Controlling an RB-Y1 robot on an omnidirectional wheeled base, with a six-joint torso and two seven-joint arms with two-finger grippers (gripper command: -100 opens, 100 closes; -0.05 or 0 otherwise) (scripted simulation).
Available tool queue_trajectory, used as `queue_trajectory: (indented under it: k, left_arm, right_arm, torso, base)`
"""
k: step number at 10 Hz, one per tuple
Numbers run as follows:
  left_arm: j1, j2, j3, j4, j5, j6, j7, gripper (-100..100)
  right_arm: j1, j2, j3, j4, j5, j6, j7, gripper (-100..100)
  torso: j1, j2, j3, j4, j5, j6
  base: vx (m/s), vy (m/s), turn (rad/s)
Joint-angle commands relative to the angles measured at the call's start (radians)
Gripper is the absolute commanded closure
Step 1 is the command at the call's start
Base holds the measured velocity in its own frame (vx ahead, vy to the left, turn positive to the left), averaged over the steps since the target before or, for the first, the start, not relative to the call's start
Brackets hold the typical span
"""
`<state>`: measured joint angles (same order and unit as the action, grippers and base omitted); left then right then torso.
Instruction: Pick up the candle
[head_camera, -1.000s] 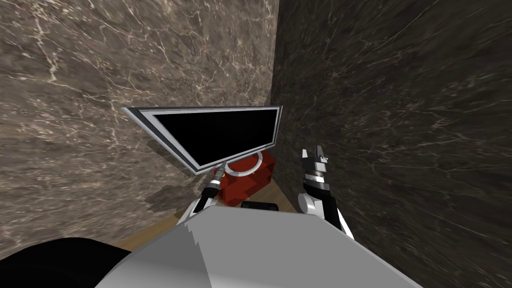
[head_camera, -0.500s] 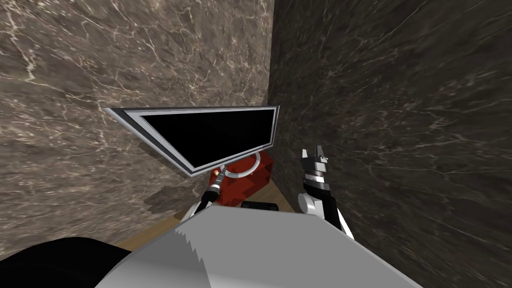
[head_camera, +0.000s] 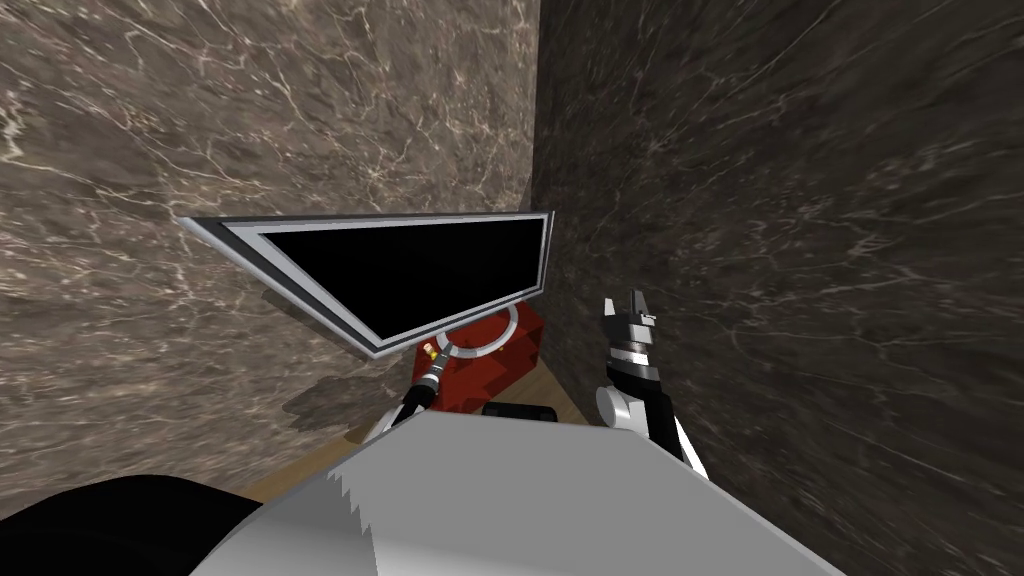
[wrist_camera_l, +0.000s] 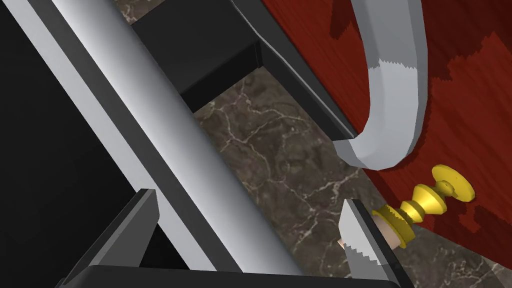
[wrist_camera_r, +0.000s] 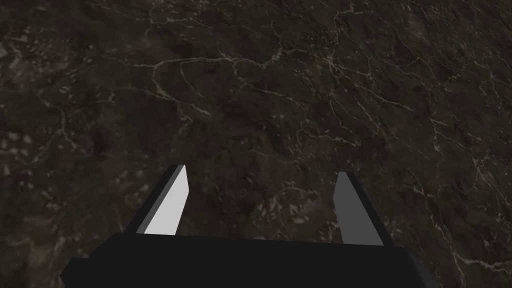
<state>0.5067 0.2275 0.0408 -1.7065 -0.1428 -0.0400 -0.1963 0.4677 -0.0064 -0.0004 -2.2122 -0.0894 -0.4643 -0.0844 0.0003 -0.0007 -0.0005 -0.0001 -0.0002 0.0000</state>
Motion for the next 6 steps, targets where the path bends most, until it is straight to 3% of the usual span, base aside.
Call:
queue_trajectory:
  k: [1, 3, 6]
  left_arm:
    - [0.0, 0.018, -0.003, 0.021, -0.002, 0.034, 0.001, -100]
    - [-0.006, 0.038, -0.009, 0.048, -0.006, 0.066, -0.002, -100]
    - [-0.023, 0.087, -0.021, 0.09, -0.013, 0.121, -0.007, -100]
  right_arm:
    - [0.0, 0.0, 0.0, 0.0, 0.0, 0.0, 0.0, 0]
    - [0.0, 0.0, 0.0, 0.0, 0.0, 0.0, 0.0, 0]
    - [0.0, 0.0, 0.0, 0.0, 0.0, 0.0, 0.0, 0]
  torso:
    - [0.0, 0.0, 0.0, 0.0, 0.0, 0.0]
    - [0.002, 0.0, 0.0, 0.0, 0.0, 0.0]
    - [0.006, 0.001, 0.001, 0.0, 0.001, 0.0]
  base:
    - [0.013, 0.017, -0.061]
    - [0.008, 0.038, -0.062]
    - [-0.005, 0.086, -0.101]
